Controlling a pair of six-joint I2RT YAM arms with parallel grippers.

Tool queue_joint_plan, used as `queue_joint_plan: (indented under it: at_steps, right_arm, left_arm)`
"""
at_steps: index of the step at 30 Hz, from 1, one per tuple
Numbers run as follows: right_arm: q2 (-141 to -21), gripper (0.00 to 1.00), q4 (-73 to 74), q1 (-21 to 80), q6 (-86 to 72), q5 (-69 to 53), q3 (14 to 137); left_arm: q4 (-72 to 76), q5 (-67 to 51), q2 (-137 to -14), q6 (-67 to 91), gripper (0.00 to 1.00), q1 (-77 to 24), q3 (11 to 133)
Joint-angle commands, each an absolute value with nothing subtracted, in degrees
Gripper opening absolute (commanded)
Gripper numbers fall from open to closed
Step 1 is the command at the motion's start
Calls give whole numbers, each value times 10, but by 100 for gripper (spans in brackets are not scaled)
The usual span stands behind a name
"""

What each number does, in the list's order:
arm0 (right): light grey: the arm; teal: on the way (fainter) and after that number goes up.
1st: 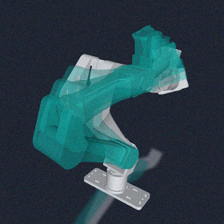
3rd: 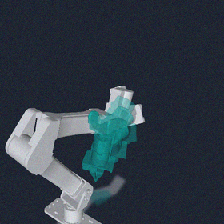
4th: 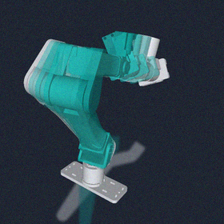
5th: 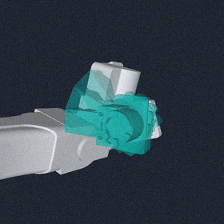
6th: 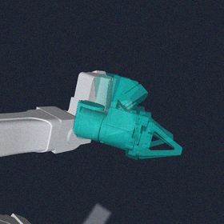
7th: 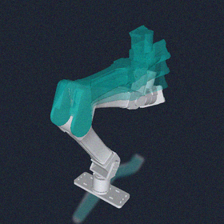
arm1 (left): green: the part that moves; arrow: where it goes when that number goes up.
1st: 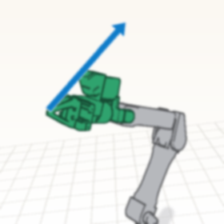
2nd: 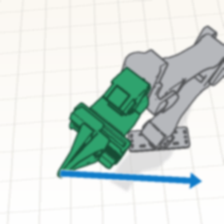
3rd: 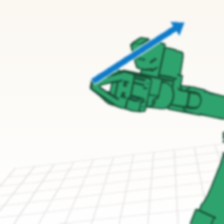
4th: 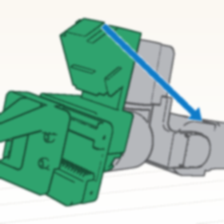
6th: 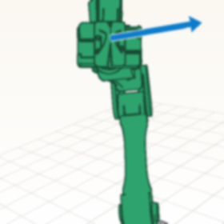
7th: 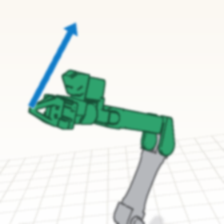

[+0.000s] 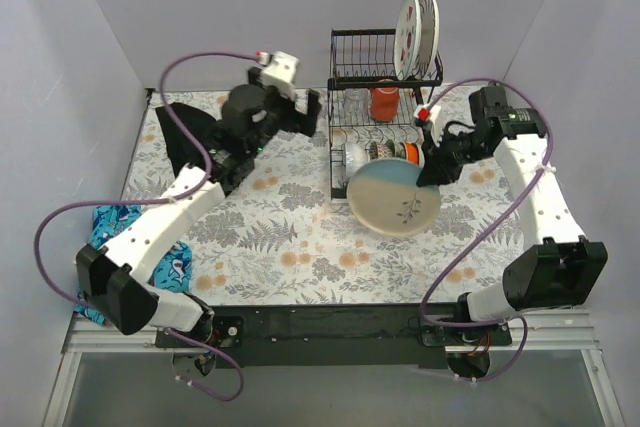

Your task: Load the mixed dishes into the dish rack

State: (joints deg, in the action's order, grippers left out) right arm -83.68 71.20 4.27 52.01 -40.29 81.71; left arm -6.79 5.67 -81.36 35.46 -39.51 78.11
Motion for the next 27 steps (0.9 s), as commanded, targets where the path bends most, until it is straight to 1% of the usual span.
queue_joint_plan:
  at_steps: [1,2,3,4,5,6,8,9,10,12,13,14,16,18,19,21,22,23,24,26,27]
  right_arm:
    - [-798,1,632,83,320,-427,979]
    - [-802,1,616,91,296,-422,1010]
    - [-818,1,604,106,238,-416,1042]
    - [-829,1,568,113,207,-391,1081]
    - [-839,1,550,119,173,-375,1145]
    - [-860,1,531,130,124,-362,1177]
    - [-875,1,459,148,73,-272,1244]
    - [-887,1,437,186,58,-199,1260]
    - [-893,1,424,205,62,-72,1273]
    - [-908,1,382,238,72,7,1287]
    - [-910,1,363,244,58,85,1281]
    - [-912,1,325,252,60,121,1276]
    - [-930,1,297,277,65,206,1279]
    - [-952,1,261,295,66,250,1287]
    - [-961,1,249,303,68,310,1297]
    - [-981,1,209,317,70,360,1299]
    - [-984,1,195,321,73,403,1292]
    - [-992,1,181,324,81,419,1289]
    - [-997,1,165,329,83,431,1287]
    - [-1007,1,152,330,83,466,1282]
    - [-1010,1,150,330,81,471,1281]
  left_arm:
    - [-124,98,-786,394,96,-291,756]
    - [-135,93,-791,407,96,-275,753]
    - [-143,90,-796,415,96,-251,750]
    - [-155,85,-804,419,96,-244,738]
    - [-157,90,-816,433,96,-239,731]
    - [-157,90,-821,440,96,-231,721]
    - [-170,80,-844,465,95,-229,708]
    - [-175,77,-851,479,95,-229,704]
    - [-175,70,-856,486,94,-229,699]
    - [-170,45,-868,510,93,-229,676]
    - [-157,36,-872,516,92,-229,666]
    - [-152,24,-875,523,91,-229,659]
    - [-138,8,-889,536,89,-229,643]
    - [-133,-20,-898,541,85,-229,635]
    - [-131,-29,-910,543,83,-229,634]
    - [-134,-66,-924,541,70,-229,634]
    - [-138,-84,-934,540,59,-229,635]
    - [-138,-97,-939,540,43,-229,634]
    - [-139,-125,-942,541,35,-229,634]
    - [-138,-139,-941,551,16,-229,627]
    - [-137,-142,-940,555,0,-229,624]
